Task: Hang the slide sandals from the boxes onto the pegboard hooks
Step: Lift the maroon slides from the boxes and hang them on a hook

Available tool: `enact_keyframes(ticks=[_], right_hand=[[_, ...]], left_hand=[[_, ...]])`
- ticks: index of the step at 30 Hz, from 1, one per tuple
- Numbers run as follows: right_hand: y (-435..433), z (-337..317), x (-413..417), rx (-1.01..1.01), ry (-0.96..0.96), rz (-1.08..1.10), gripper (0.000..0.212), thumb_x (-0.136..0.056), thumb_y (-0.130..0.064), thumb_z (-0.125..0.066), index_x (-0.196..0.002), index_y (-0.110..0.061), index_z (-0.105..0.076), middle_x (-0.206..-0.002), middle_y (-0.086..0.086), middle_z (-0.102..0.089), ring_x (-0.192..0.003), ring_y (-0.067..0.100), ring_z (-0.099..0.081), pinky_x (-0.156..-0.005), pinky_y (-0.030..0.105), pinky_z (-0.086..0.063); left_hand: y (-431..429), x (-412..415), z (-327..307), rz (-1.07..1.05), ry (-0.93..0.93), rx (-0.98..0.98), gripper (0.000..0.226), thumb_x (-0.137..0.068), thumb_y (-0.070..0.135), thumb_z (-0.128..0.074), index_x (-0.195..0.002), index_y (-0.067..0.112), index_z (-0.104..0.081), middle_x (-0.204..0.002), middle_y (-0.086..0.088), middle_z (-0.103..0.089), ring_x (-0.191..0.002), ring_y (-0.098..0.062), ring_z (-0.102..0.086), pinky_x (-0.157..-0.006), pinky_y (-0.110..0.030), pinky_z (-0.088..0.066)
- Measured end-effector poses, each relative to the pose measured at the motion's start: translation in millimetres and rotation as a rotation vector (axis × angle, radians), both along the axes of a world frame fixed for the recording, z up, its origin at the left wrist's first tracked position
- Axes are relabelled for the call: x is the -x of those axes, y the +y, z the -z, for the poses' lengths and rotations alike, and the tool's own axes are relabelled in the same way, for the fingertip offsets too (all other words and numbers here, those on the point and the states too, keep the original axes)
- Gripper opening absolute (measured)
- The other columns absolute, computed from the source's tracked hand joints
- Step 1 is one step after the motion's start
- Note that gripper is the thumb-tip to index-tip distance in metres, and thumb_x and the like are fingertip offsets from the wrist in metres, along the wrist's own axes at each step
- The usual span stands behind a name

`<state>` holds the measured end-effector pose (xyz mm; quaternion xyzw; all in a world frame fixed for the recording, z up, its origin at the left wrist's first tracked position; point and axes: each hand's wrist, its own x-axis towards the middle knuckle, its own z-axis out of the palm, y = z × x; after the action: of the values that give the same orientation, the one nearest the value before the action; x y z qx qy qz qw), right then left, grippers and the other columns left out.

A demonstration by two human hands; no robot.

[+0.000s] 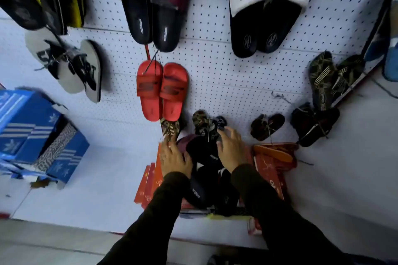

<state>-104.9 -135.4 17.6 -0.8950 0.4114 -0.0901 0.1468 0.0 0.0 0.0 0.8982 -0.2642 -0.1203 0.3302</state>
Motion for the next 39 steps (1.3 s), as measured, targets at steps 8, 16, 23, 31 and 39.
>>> enact_keyframes(ticks=[8,16,23,31,39], right_hand=[[-9,39,0,-0.568,0.053,0.141,0.048,-0.096,-0.020,-0.056,-0.142,-0.009,-0.048,-0.141,0.019,-0.055,-0.130,0.035,-0.052,-0.108,0.039,-0.044],[-23,68,0,-1.010,-0.071,0.439,0.039,-0.077,-0.003,-0.072,-0.115,0.002,-0.066,-0.115,0.018,-0.070,-0.107,0.033,-0.067,-0.092,0.044,-0.057],[16,55,11,-1.344,-0.272,0.508,0.046,-0.080,0.013,-0.062,-0.123,-0.003,-0.062,-0.121,0.014,-0.066,-0.116,0.032,-0.060,-0.081,0.042,-0.058],[55,8,-7,-1.416,-0.622,0.404,0.051,-0.079,0.023,-0.058,-0.125,0.000,-0.055,-0.114,0.017,-0.064,-0.108,0.033,-0.061,-0.066,0.035,-0.054],[54,-69,-49,-1.242,-0.965,0.216,0.059,-0.076,0.019,-0.064,-0.129,-0.004,-0.052,-0.125,0.017,-0.065,-0.111,0.033,-0.065,-0.072,0.032,-0.059]], left_hand=[[16,37,58,-0.338,1.187,-0.169,0.052,-0.098,0.020,-0.043,-0.144,-0.004,-0.035,-0.145,-0.022,-0.045,-0.112,-0.036,-0.058,-0.097,-0.041,-0.045],[33,35,98,-0.603,1.322,0.235,0.052,-0.091,0.012,-0.059,-0.140,0.009,-0.044,-0.120,-0.021,-0.061,-0.067,-0.027,-0.058,-0.033,-0.026,-0.052],[58,16,66,-0.583,1.247,0.388,0.021,-0.091,0.006,-0.058,-0.109,0.001,-0.048,-0.086,-0.015,-0.060,-0.064,-0.025,-0.055,-0.032,-0.023,-0.050],[68,-27,7,-0.427,1.016,0.642,0.046,-0.091,0.002,-0.057,-0.136,-0.001,-0.047,-0.114,-0.012,-0.057,-0.106,-0.032,-0.057,-0.045,-0.023,-0.057],[62,-77,-69,-0.177,0.685,0.822,0.040,-0.091,0.006,-0.058,-0.130,-0.001,-0.053,-0.117,-0.014,-0.059,-0.085,-0.020,-0.064,-0.058,-0.017,-0.059]])
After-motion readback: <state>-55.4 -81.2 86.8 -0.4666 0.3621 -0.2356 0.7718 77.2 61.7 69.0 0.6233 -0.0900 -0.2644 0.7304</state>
